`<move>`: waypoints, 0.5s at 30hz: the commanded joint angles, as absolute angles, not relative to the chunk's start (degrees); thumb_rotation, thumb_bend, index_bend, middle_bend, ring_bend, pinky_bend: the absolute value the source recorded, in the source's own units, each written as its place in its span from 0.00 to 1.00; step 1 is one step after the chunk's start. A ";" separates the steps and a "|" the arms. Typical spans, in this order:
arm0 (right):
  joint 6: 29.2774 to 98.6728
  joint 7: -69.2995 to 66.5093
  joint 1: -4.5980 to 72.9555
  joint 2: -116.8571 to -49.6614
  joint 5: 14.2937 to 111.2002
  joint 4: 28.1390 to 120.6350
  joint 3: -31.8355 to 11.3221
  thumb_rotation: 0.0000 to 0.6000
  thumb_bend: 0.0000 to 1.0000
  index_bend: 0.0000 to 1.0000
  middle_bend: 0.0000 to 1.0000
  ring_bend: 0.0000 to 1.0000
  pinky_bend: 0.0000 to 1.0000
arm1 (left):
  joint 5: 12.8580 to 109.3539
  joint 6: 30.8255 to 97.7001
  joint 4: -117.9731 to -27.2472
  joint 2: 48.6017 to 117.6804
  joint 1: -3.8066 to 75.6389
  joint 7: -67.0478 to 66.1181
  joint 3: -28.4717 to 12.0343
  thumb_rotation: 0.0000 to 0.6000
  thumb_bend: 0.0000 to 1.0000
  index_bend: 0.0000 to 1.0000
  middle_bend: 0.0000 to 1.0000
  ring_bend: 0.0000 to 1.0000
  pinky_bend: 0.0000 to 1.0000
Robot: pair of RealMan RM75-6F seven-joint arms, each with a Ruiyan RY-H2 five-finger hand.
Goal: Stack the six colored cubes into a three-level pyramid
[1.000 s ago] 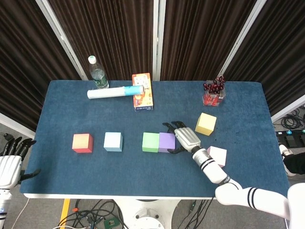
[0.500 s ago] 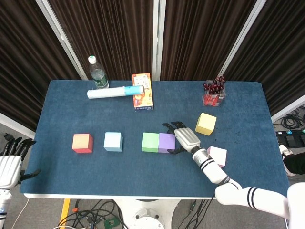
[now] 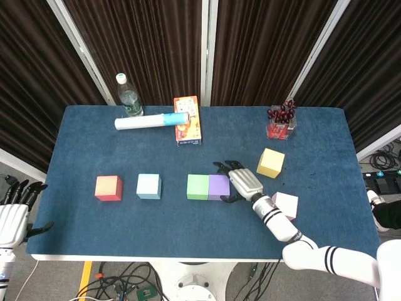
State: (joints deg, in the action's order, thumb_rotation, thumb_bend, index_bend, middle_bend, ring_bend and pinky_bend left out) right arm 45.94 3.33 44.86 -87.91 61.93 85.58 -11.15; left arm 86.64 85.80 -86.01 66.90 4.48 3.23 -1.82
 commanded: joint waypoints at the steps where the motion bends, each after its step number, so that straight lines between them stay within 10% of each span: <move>1: 45.95 3.18 44.78 -87.74 61.94 85.84 -11.12 1.00 0.12 0.00 0.15 0.00 0.00 | 86.67 85.80 -85.99 66.92 4.50 3.23 -1.83 1.00 0.00 0.18 0.15 0.05 0.06; 15: 47.72 2.04 42.93 -82.83 63.05 91.12 -11.00 1.00 0.12 0.00 0.08 0.00 0.00 | 87.58 84.41 -85.61 66.56 6.00 3.38 -2.06 1.00 0.00 0.18 0.15 0.05 0.06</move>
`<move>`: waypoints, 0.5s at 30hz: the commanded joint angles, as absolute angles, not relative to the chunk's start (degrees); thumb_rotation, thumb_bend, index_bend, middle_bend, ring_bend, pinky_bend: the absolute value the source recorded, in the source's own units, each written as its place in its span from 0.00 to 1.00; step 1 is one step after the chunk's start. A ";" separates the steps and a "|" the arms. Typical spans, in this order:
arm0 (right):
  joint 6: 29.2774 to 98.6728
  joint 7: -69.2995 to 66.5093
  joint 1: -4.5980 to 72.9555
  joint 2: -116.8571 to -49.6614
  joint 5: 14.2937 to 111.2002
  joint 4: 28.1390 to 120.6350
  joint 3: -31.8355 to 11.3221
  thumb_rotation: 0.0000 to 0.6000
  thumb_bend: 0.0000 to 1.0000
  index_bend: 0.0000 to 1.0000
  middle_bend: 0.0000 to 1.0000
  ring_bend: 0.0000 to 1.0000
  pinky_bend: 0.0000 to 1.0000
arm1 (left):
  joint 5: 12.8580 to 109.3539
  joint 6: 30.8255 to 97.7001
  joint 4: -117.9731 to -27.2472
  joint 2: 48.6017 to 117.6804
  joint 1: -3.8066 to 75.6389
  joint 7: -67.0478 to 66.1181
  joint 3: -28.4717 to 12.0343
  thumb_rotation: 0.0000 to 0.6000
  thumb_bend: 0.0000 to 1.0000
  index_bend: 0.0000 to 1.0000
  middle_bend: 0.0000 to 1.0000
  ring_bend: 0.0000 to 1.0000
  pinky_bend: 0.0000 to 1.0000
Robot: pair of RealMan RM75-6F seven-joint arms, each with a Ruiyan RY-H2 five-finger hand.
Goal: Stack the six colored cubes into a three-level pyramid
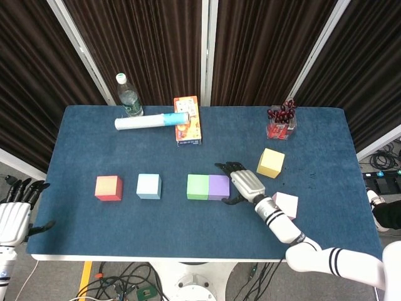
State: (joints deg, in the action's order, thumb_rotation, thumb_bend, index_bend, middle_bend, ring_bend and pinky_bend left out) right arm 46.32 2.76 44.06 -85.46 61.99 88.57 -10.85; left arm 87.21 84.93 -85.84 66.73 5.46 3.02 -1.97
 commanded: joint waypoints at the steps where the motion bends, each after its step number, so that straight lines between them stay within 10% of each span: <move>1: 48.89 1.72 42.09 -80.67 63.86 92.94 -11.13 1.00 0.12 0.00 0.08 0.00 0.00 | 87.81 83.72 -85.45 66.38 6.66 4.12 -2.24 1.00 0.00 0.18 0.15 0.05 0.06; 15: 64.88 -6.27 28.36 -57.50 71.53 103.41 -11.36 1.00 0.12 0.00 0.10 0.00 0.00 | 92.29 65.47 -86.53 64.98 24.25 16.75 -5.66 1.00 0.00 0.18 0.15 0.05 0.06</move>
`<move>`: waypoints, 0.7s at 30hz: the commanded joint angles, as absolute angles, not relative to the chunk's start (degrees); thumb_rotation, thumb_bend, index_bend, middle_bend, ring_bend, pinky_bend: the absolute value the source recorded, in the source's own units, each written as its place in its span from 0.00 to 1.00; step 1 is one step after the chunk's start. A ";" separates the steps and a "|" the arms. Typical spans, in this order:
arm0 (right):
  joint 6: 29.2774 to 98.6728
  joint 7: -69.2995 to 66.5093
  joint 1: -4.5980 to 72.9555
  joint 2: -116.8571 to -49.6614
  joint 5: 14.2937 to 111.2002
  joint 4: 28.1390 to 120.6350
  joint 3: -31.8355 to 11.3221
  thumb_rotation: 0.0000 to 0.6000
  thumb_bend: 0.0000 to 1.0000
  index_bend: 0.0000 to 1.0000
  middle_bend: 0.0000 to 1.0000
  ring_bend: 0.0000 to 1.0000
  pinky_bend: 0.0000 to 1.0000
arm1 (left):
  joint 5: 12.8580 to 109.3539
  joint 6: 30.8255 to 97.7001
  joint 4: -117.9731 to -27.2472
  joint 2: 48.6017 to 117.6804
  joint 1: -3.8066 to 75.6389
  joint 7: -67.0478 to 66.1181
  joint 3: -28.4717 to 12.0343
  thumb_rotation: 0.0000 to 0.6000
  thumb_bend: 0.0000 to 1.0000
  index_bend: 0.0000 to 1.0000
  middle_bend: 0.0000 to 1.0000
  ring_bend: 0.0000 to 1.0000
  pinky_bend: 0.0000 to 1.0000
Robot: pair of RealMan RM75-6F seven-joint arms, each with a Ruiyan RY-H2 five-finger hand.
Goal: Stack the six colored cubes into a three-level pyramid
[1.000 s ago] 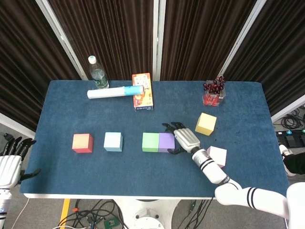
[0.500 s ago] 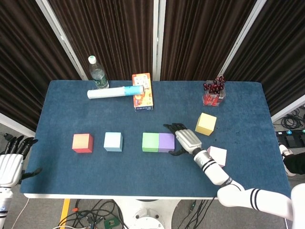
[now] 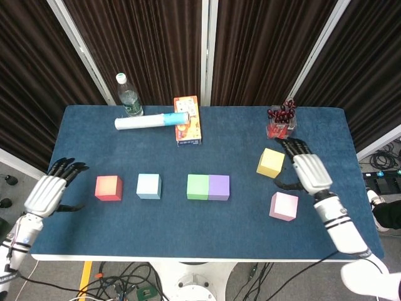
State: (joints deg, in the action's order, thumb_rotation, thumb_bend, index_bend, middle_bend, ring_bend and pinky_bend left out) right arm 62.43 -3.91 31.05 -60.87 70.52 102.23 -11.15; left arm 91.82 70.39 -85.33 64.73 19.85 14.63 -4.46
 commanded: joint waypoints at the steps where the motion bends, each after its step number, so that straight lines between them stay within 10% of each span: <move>1: 65.26 -6.70 27.90 -56.79 71.45 103.30 -11.46 1.00 0.12 0.00 0.10 0.00 0.00 | 92.28 64.28 -86.96 65.19 25.30 16.59 -5.82 1.00 0.00 0.18 0.16 0.05 0.06; 21: 65.23 -11.40 24.64 -54.78 72.68 100.70 -11.04 1.00 0.12 0.00 0.10 0.00 0.00 | 77.70 48.46 -88.12 74.59 36.63 3.13 -8.44 1.00 0.01 0.18 0.18 0.05 0.06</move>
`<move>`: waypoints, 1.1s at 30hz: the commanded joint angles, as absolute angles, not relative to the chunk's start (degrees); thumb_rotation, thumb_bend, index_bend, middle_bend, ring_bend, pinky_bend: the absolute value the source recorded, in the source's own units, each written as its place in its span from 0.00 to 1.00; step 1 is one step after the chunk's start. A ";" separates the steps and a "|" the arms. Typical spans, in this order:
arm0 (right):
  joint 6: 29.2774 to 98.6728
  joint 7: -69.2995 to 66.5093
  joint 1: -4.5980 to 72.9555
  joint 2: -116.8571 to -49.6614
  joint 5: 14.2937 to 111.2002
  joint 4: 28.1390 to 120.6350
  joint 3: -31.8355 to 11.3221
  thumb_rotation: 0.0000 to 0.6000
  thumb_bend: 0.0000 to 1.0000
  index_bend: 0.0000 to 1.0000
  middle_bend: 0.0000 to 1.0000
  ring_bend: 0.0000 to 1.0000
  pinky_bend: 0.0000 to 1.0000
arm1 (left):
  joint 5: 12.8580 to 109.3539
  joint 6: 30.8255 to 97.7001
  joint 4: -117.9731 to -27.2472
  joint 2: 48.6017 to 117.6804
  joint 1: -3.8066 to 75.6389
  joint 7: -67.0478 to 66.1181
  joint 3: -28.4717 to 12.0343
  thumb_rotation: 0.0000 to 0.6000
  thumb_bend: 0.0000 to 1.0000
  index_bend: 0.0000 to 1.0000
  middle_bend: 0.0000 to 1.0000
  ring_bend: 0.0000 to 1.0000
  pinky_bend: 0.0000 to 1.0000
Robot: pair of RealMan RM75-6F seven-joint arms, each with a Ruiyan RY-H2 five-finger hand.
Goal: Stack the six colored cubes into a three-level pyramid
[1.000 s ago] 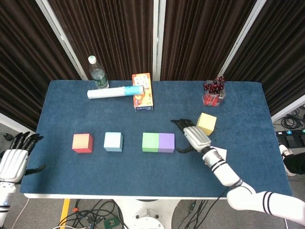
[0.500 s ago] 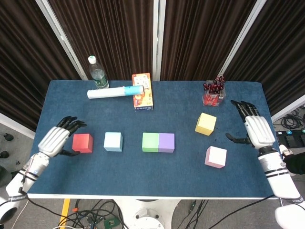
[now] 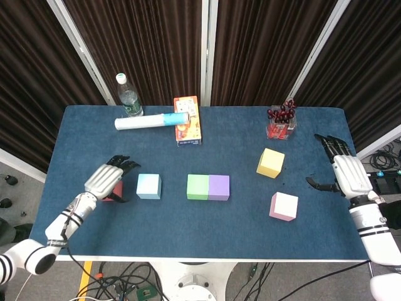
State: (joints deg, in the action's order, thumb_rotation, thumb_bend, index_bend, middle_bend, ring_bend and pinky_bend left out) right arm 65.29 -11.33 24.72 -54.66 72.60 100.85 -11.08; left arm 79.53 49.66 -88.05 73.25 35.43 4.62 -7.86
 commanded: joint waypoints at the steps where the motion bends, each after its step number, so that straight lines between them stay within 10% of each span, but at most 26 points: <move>1: 65.15 -11.60 24.60 -54.91 72.75 100.53 -11.04 1.00 0.12 0.00 0.10 0.00 0.00 | 77.11 48.19 -88.05 75.12 37.02 2.76 -8.59 1.00 0.02 0.18 0.18 0.05 0.06; 33: 64.38 -15.62 23.44 -57.08 74.44 96.39 -10.99 1.00 0.12 0.00 0.11 0.00 0.00 | 71.81 49.66 -79.40 86.78 40.46 -0.48 -8.73 1.00 0.18 0.25 0.45 0.21 0.06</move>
State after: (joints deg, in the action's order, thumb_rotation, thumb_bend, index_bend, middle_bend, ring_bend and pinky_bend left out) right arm 64.37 -15.61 23.44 -57.08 74.44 96.39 -10.99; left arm 71.63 49.46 -79.44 86.60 40.38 -0.77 -8.57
